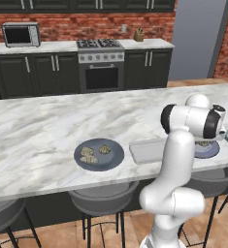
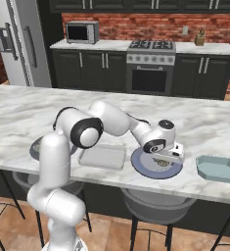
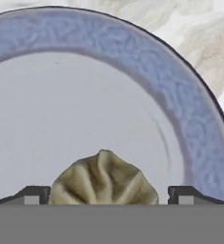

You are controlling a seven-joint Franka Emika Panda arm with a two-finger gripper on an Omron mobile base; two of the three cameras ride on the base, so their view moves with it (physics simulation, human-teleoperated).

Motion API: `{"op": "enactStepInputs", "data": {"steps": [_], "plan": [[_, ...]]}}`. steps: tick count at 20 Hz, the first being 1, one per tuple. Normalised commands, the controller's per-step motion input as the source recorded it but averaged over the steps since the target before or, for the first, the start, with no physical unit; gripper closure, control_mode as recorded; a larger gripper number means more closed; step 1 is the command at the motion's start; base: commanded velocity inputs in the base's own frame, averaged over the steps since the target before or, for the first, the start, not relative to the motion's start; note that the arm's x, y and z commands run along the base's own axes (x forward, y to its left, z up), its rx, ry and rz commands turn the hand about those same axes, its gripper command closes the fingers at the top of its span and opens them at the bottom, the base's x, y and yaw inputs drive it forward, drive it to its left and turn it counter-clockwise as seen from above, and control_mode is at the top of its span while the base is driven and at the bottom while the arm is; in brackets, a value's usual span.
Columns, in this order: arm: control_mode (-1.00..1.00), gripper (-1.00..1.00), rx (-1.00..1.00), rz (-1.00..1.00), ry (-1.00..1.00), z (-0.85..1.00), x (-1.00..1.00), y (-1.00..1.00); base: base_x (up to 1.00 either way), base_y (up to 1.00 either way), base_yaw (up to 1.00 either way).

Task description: Place two dumplings into each of the tupperware containers and then place the containers in the fridge.

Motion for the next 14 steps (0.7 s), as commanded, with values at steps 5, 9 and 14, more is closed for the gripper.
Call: {"op": "enactStepInputs", "data": {"steps": [5, 9, 14], "plan": [[-1.00, 1.00, 0.00, 0.00, 0.00, -0.28, 0.06, -0.02, 0.00, 0.00, 0.00], [-1.00, 1.00, 0.00, 0.00, 0.00, -0.05, -0.08, 0.04, 0.00, 0.00, 0.00], [-1.00, 1.00, 0.00, 0.00, 0.00, 0.34, -0.13, 0.23, 0.00, 0.00, 0.00]]}}
